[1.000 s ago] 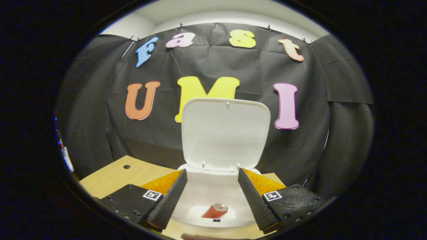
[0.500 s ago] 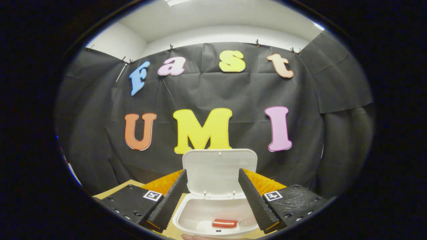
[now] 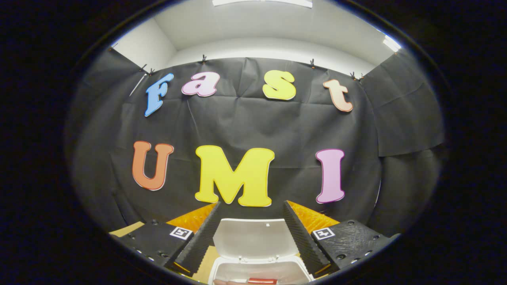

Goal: Press the lid of the desktop garbage bin to open it, pick up the crumpled paper on the desktop and throw it into the bin, then pick up the pop can on the desktop and drop it into the bin, and finally close the garbage bin lid.

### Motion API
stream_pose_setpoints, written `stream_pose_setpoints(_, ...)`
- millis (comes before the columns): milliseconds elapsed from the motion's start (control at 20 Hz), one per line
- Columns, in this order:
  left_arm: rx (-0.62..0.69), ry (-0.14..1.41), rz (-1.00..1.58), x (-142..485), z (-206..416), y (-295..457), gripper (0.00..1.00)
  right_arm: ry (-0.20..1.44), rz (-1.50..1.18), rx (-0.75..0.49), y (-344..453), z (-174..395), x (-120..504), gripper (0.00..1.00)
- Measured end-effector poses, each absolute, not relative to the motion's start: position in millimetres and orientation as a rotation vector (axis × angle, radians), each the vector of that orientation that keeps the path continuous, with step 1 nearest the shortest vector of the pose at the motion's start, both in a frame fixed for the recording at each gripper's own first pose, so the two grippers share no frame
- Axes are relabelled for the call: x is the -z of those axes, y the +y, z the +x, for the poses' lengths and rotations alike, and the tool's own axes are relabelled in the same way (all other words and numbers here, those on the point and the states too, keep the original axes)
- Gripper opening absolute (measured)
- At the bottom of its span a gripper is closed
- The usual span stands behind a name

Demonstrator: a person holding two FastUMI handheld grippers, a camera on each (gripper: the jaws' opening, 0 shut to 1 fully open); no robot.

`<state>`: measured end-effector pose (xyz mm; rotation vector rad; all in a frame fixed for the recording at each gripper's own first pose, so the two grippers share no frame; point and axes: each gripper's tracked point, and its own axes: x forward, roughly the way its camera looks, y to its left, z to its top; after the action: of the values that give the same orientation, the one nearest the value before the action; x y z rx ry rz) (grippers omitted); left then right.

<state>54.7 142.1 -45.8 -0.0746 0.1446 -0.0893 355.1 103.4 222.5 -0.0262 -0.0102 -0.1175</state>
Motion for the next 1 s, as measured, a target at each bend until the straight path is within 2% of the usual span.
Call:
stream_pose_setpoints(250,0.081,0.145,-0.103,47.4,56.9,151.9,0.98,-0.010,0.001,0.160,74.4,395.6,-221.3,0.94)
stream_pose_setpoints(300,0.077,0.150,-0.111,49.1,58.7,154.0,0.98,0.014,0.006,0.157,72.0,403.7,-216.4,0.96)
stream_pose_setpoints(400,0.063,0.157,-0.116,51.8,59.8,160.2,0.98,0.087,-0.020,0.132,72.4,410.2,-201.4,0.94)
stream_pose_setpoints(500,0.052,0.153,-0.110,51.7,60.1,166.0,0.98,0.095,0.016,0.095,72.7,409.2,-200.9,0.96)
stream_pose_setpoints(600,0.056,0.148,-0.112,50.5,60.2,164.9,1.00,0.119,0.041,0.069,70.8,402.0,-198.1,0.93)
stream_pose_setpoints(850,0.117,0.181,-0.124,56.1,57.9,143.5,0.98,0.189,0.037,-0.017,76.8,372.5,-187.6,0.95)
stream_pose_setpoints(1000,0.106,0.195,-0.121,58.9,57.3,148.2,0.98,0.258,0.045,-0.065,77.2,353.9,-173.7,0.95)
